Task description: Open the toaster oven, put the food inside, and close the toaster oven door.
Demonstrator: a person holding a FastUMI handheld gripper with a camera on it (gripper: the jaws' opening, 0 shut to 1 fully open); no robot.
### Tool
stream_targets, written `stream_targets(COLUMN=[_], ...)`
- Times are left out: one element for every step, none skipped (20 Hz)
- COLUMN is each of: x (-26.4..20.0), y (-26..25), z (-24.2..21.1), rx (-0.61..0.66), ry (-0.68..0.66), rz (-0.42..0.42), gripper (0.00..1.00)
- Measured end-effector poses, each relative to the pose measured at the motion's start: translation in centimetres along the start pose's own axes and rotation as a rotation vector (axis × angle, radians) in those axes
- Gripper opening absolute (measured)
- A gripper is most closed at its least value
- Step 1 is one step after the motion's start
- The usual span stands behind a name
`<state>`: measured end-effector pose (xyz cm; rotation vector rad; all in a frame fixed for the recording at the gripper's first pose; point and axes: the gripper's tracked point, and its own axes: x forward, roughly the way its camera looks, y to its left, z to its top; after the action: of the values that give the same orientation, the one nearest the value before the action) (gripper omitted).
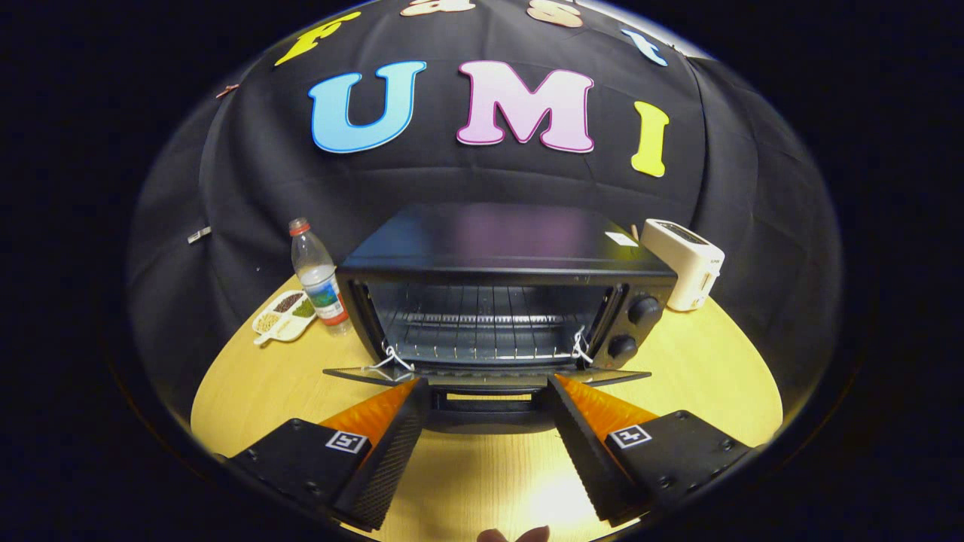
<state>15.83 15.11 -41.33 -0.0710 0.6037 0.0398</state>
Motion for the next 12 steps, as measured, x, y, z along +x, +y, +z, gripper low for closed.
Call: stream_targets(x=[-0.2, -0.3, -0.6, -0.7, -0.7, -0.7, -0.9, -1.3, -1.6, -1.9, -2.4, -2.7], y=[-0.1, -0.1, -0.1, -0.1, -0.1, -0.1, -0.1, -0.2, -0.2, -0.3, -0.4, -0.6], z=[-1.1, -1.8, -2.5, -3.5, -4.7, -5.7, -6.8, -7.7, -8.1, -8.4, -8.5, -8.3], rx=[0.001, 0.007, 0.010, 0.007, -0.001, -0.010, -0.014, -0.013, -0.007, 0.005, 0.015, 0.018], ry=[0.026, 0.047, 0.068, 0.090, 0.112, 0.140, 0.165, 0.181, 0.191, 0.195, 0.197, 0.195], rz=[0.000, 0.002, 0.003, 0.002, 0.004, 0.008, 0.013, 0.016, 0.017, 0.019, 0.023, 0.025], gripper=[1.00, 1.00, 1.00, 1.00, 1.00, 1.00, 1.00, 1.00, 1.00, 1.00, 1.00, 1.00])
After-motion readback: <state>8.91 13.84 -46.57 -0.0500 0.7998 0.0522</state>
